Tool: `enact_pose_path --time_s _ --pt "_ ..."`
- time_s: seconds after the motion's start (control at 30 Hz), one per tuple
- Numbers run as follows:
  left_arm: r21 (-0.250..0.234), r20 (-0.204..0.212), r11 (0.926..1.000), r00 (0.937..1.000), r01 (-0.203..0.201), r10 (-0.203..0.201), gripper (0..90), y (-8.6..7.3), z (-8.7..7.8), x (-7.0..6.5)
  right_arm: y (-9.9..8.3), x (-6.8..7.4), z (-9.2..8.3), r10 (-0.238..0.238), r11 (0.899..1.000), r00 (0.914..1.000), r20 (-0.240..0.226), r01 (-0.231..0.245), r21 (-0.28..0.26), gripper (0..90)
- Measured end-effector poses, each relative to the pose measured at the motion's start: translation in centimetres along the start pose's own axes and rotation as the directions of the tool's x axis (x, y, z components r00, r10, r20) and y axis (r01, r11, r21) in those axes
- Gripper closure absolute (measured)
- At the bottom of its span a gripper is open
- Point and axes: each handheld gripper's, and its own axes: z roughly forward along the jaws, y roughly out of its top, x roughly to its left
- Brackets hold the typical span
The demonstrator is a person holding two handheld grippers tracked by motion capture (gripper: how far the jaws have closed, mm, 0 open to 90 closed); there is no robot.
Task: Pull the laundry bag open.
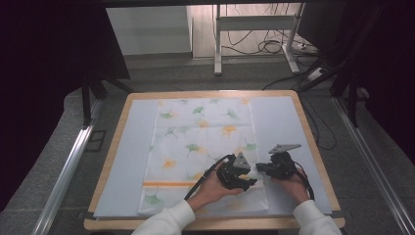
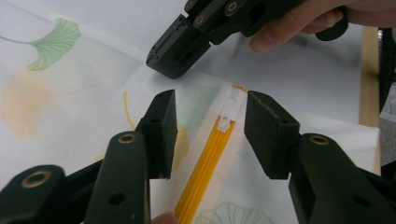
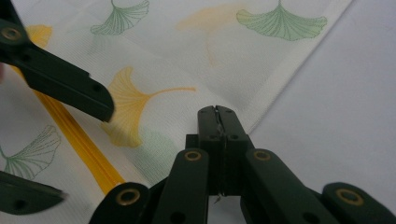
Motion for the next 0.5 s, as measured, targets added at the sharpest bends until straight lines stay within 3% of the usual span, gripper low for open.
enact_pose_path --time_s 0.5 --pt "0.075 0.000 0.9953 0.9981 -0.061 0.061 61.4 1.1 2.4 -0.4 -0.2 -0.4 -0.2 0.026 1.000 0.9997 -0.002 -0.026 -0.013 89.4"
